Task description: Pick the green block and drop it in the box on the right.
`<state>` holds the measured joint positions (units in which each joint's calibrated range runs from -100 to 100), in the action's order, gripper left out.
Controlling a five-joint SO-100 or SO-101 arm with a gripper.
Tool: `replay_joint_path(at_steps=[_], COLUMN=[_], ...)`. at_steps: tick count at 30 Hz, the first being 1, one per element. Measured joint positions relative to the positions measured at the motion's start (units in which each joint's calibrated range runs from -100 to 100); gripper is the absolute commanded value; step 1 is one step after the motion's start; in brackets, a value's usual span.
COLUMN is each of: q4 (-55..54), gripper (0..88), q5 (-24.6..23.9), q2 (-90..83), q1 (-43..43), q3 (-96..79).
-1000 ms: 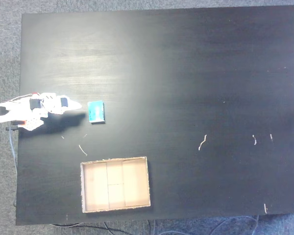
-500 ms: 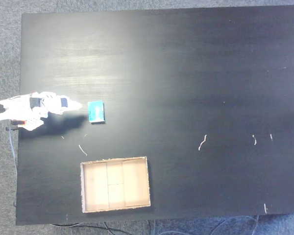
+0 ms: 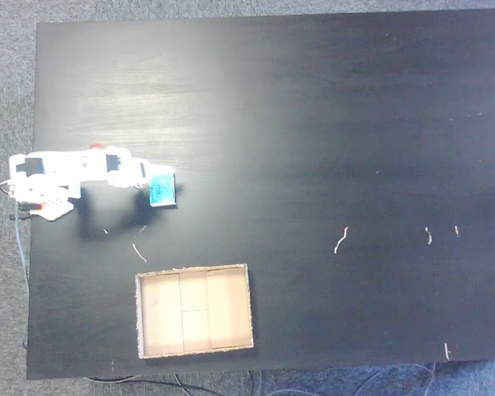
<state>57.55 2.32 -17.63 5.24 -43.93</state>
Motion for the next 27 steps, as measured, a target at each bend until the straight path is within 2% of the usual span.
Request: replay_joint_path(at_steps=[3,9,14,15,20,24,27], q4=[2.0,3.1,2.7,2.3,1.6,0.3,0.2], gripper=[52.3,52.1,48.7,47.2,26.6,19.6,18.1], q5=[0.4,0.1,0.1,0.0,-1.0,-0.9,-0.1], q2=[8.6,14.8,20.0,20.3,20.5,19.5,16.0], q1=[0.0,0.4,0.3,-0.1,-2.3,-2.0,-2.5], q3=[4.6,8.3,12.1,12.4,12.5,11.2,8.6])
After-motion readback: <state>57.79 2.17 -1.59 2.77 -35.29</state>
